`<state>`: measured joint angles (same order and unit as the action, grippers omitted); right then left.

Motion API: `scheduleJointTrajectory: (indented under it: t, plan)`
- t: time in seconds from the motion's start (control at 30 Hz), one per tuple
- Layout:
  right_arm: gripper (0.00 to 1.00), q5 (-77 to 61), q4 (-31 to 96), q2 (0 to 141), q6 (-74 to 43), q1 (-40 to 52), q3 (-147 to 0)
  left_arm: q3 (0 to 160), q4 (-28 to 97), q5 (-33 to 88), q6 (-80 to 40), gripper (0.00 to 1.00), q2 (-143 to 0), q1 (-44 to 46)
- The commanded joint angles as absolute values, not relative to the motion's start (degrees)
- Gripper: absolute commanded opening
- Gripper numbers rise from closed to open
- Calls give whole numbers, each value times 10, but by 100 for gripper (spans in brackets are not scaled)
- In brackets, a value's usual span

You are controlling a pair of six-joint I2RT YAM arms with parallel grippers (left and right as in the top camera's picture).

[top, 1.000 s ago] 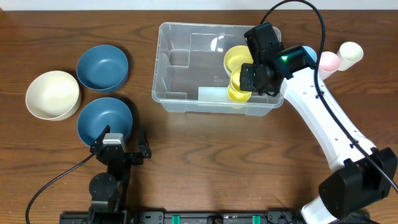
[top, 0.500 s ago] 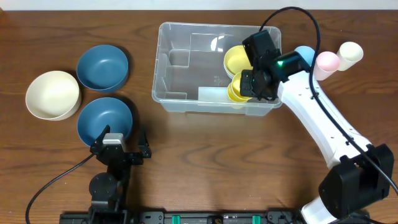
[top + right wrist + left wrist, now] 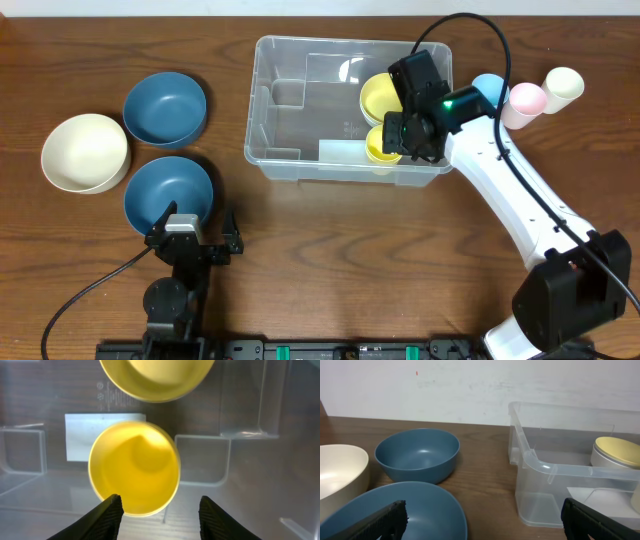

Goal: Pack container
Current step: 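Carry the second yellow cup into the bin and stack it on the first, then move right gripper to the light blue cup and grasp it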

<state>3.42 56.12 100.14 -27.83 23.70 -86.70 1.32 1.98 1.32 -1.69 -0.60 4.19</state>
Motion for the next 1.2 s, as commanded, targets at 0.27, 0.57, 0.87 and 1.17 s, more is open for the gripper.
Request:
scheduleJointTrajectory:
  t: [0.27, 0.57, 0.87, 1.17]
  plan:
    - [51, 44, 585, 973, -265, 94, -1003, 2, 41, 8, -20, 98, -3, 39]
    - [43, 30, 579, 1078, -261, -31, -1003, 2, 41, 8, -20, 98, -3, 39]
    - [39, 32, 535, 1163, -287, -64, -1003, 2, 41, 8, -20, 98, -3, 39]
    - [36, 31, 516, 1212, -302, -65, -1003, 2, 41, 8, -20, 98, -3, 39]
